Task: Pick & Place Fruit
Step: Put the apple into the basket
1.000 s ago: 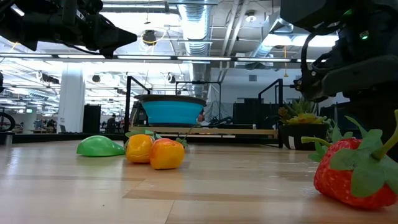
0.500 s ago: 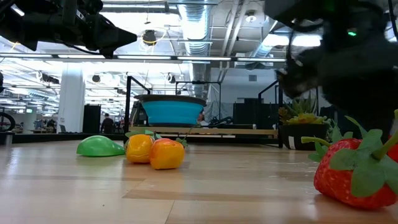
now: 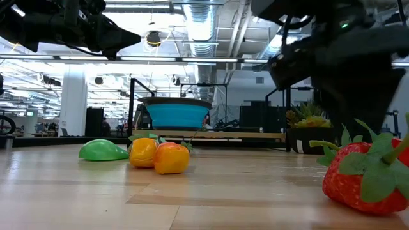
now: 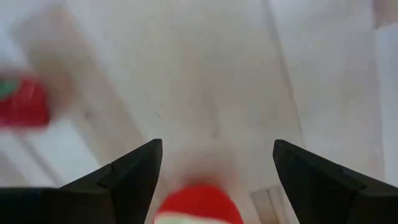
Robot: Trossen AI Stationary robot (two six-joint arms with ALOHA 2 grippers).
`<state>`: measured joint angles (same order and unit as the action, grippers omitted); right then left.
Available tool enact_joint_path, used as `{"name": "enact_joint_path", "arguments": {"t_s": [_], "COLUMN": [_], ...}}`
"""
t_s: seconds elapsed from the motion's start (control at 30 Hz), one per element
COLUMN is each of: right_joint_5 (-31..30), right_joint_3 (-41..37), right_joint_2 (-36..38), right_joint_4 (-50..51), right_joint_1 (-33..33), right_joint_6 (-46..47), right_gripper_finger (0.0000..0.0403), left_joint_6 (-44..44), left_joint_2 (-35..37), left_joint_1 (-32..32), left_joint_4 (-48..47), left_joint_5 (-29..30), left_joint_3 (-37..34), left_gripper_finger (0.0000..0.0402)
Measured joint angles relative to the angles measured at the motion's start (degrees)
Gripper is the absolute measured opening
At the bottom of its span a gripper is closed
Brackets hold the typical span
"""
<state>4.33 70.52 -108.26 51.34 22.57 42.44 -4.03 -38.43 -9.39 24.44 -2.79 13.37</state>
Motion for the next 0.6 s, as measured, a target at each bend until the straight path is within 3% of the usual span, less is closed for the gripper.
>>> {"name": "enact_joint_path", "arguments": {"t_s": [0.2,0.4,0.6], "right_joint_5": [0.2,-0.1,-9.5], "right_joint_3": [0.9,1.0,0.8], "right_joint_2": [0.1,0.1,2.5], "right_joint_4": [5.0,11.9,14.9], "right_joint_1": [-0.6,-0.9,4.0], "right_joint_6": [-9.2,-8.8,-6.4], "right_gripper_finger": [0.0301,0.0301,0.0301], "left_joint_6": [0.0,0.0,0.0], "left_joint_2": [0.0,0.0,0.0], "left_joint_1": [0.0,0.0,0.0], "left_joint_4": [0.0,0.0,0.0], "left_joint_5": [0.0,0.0,0.0], "left_joint_3": [0.0,0.0,0.0], "left_gripper_finger": [0.0002,0.0002,0.0002]}}
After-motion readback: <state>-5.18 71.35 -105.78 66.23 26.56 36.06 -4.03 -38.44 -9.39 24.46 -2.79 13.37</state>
